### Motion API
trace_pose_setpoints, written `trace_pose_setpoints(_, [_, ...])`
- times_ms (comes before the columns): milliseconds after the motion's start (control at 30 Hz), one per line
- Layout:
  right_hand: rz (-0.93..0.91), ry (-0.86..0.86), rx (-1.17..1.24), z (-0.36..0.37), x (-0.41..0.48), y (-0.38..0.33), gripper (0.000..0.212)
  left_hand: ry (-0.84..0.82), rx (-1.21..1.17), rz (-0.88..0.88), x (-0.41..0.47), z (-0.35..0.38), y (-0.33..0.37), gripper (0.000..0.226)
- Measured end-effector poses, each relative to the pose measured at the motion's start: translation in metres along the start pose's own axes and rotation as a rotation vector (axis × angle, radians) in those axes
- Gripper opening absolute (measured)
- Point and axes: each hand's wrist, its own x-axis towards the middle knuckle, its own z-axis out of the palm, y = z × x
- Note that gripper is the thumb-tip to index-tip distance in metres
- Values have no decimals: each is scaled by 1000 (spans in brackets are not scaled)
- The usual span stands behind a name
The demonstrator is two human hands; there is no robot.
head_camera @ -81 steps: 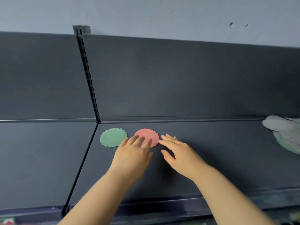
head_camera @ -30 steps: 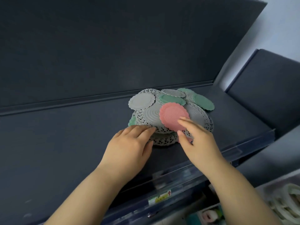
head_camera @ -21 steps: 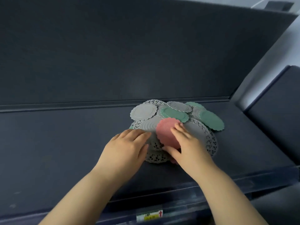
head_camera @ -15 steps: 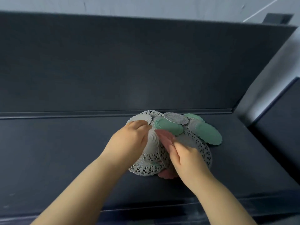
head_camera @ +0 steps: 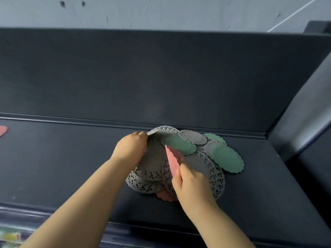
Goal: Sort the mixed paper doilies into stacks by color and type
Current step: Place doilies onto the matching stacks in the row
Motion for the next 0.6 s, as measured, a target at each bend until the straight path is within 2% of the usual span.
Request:
trace_pose_setpoints(67, [17, -14, 32, 1, 0, 2, 15, 157, -107, -13, -13, -9, -4, 18])
trace_pose_setpoints(133, [36, -7, 73, 1, 1, 5, 23, 252, -226, 18, -30, -14, -5, 17])
trace_pose_setpoints(300, [52, 10, 111, -6, 11, -2, 40, 274, -400, -17, -67, -12, -10, 8])
trace_pose_setpoints(400, [52, 75, 278, -5, 20, -9, 49, 291, -426, 15, -76, -9, -13, 7])
trace_pose_setpoints(600, [176, 72, 508, 21, 45, -34, 39, 332, -331, 166, -74, -22, -46, 20])
